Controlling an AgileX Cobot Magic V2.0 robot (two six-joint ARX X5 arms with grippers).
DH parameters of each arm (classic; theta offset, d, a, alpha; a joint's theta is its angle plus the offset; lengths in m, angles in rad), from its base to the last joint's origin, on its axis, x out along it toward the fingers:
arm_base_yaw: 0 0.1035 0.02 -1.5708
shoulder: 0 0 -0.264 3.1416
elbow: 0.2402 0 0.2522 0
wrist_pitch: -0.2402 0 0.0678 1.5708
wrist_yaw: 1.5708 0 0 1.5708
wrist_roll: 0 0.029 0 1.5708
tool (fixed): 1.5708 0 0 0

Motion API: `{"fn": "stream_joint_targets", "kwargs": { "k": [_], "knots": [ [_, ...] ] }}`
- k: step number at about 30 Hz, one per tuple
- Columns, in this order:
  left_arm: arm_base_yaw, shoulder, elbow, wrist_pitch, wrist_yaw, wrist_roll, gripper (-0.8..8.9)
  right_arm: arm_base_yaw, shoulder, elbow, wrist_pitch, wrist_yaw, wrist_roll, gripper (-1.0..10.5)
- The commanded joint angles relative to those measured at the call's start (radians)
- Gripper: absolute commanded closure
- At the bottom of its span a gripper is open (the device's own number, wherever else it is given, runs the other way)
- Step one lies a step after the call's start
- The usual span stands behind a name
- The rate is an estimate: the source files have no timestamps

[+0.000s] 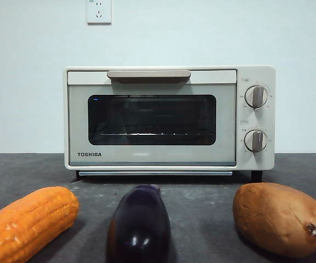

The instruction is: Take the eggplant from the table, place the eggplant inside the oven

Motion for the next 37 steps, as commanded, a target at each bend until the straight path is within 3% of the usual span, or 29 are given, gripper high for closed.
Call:
{"fn": "stream_joint_targets", "kwargs": {
  "k": [1,7,13,19,28,37],
  "knots": [
    [0.000,0.002,0.019,-0.052,0.016,-0.031,8.09,0.000,0.001,0.042,-0.025,-0.024,0.046,9.4],
    [0.000,0.043,0.117,-0.175,0.016,-0.032,8.09,0.000,0.003,0.160,-0.140,-0.023,0.049,9.4],
    [0.000,0.144,0.231,-0.205,0.022,-0.031,8.09,0.000,0.052,0.309,-0.251,-0.028,0.074,9.4],
    [0.000,0.293,0.349,-0.206,0.069,-0.024,8.09,0.000,0.179,0.472,-0.372,-0.109,0.070,9.4],
    [0.000,0.515,0.530,-0.245,0.220,0.027,8.09,0.000,0.434,0.693,-0.534,-0.403,0.059,9.2],
    [-0.017,0.657,0.643,-0.264,0.335,0.065,8.09,0.034,0.620,0.787,-0.578,-0.861,0.121,6.4]
  ]
}}
